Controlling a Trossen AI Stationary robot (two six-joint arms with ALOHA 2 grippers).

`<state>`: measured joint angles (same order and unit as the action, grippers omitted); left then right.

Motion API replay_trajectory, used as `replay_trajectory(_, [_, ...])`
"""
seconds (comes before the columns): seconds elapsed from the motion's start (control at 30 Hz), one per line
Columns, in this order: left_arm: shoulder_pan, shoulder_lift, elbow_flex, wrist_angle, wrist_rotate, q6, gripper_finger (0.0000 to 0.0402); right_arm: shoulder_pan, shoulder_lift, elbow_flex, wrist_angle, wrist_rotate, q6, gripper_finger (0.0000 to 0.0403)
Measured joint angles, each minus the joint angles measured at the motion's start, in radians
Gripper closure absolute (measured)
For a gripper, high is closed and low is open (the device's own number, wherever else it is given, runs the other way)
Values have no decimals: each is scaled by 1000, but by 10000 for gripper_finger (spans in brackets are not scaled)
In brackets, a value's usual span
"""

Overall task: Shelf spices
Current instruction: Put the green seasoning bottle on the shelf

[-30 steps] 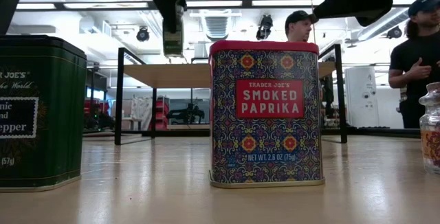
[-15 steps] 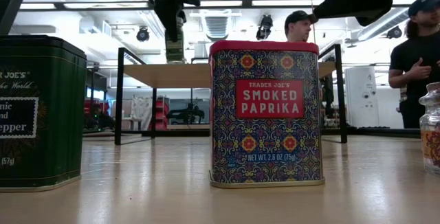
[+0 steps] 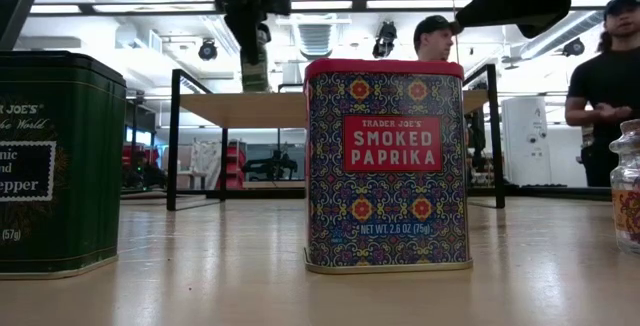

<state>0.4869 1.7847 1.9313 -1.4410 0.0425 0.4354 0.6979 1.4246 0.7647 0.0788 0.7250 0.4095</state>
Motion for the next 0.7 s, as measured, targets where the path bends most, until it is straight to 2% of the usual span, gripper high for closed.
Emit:
replay_trajectory(0.23, [5,-1,-102,25,-43,32,206,0,0,0,0,0,0,203])
replay_trajectory(0.7, [13,3,-85,54,-61,57,206,0,1,0,0,0,-1,202])
